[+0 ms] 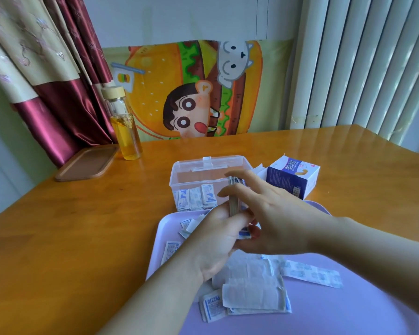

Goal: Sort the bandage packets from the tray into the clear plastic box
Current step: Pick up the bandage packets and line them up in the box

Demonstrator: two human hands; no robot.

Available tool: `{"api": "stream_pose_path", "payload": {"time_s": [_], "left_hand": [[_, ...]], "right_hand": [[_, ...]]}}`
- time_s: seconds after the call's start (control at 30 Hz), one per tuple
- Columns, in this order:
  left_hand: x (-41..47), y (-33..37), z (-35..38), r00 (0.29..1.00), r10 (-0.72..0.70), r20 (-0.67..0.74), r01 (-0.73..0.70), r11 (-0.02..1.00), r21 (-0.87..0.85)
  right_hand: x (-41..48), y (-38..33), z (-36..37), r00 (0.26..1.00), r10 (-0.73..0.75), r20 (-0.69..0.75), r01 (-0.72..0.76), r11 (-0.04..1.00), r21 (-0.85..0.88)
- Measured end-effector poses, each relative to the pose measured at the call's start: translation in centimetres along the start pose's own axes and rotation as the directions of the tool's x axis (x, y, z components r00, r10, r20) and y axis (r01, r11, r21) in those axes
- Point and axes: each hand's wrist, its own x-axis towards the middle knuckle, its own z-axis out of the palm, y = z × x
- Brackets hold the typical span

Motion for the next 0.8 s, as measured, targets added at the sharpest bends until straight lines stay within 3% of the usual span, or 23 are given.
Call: {"api": "stream_pose_path", "payload": {"time_s": [0.27,0.6,0.7,0.8], "left_hand": [[0.7,0.9,-0.7,1.000,-0.002,-0.027,0.004,0.998,0.060],[2.5,1.7,-2.8,0.995,0.089,-0.038,-0.083,0.986,0.144],[3.7,1.9,-4.3,0.992,0.117,-0.055,-0.108,0.984,0.140],[5.0,2.3,-6.1,0.991,0.130,-0.040,-0.125,0.985,0.123]], "right_hand": [[1.2,-0.3,-0.5,0.998,-0.016,-0.057,0.013,0.998,-0.055],[3.8,0.5,-0.4,0.995,-0.026,-0.094,0.031,0.998,0.052],[5.4,1.7,-1.4,0.998,0.048,-0.032,-0.034,0.937,0.349],[6.9,2.9,-1.7,0.959,0.282,-0.003,-0.193,0.662,0.724]]}}
